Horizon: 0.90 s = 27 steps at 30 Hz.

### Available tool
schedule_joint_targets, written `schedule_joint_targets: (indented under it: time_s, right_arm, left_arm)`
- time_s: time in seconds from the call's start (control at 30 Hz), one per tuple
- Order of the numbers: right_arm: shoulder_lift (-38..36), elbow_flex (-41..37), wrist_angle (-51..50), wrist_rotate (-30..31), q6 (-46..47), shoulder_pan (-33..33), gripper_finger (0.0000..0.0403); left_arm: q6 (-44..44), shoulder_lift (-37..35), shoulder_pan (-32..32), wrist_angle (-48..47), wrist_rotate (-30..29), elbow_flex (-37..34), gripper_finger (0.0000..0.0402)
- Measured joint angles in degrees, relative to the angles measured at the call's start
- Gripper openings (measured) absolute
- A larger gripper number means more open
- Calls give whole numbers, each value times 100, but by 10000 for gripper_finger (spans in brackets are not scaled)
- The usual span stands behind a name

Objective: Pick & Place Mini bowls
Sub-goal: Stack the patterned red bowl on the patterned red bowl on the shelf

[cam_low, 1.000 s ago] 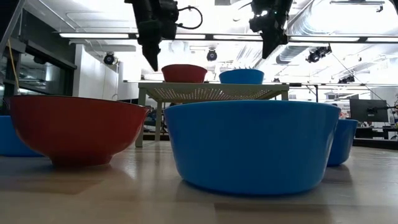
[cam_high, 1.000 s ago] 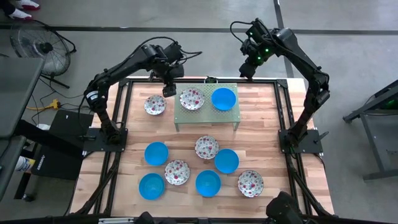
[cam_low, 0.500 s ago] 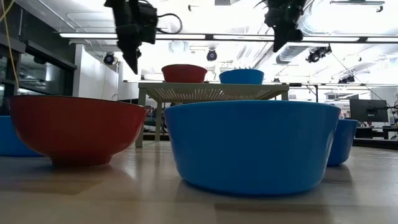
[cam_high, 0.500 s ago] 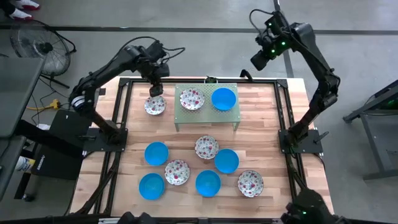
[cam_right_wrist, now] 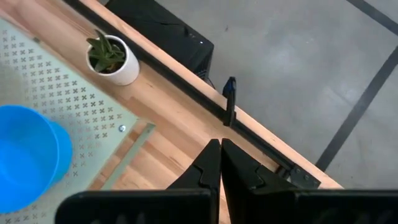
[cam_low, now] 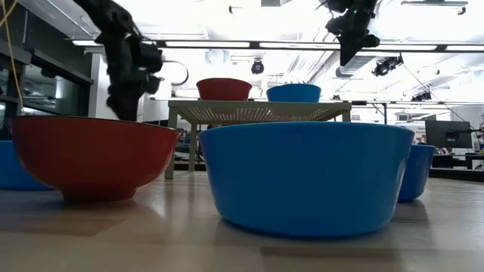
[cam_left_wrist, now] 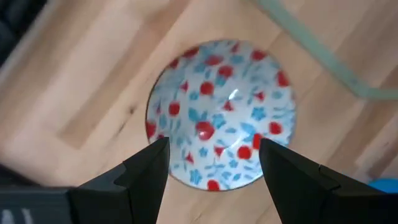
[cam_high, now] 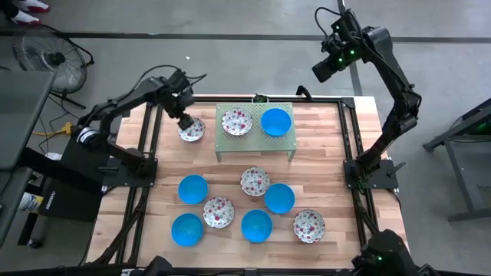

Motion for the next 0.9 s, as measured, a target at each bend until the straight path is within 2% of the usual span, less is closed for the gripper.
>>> schedule_joint_targets:
  time_s: [0.1,0.33,0.73,0.9]
  right_arm:
    - [0,0,0,1,0,0,0]
    - [2,0,11,-23,104,0,0]
    - [2,0,15,-30,256,4,0]
    - [2,0,20,-2,254,4,0]
  left_arm:
    - [-97,53,134,295,-319,-199,243]
    - [11,313,130,347,-994,-259,243]
    - [268,971,122,619,-995,-259,243]
    - [392,1288,122,744,-787,-259,243]
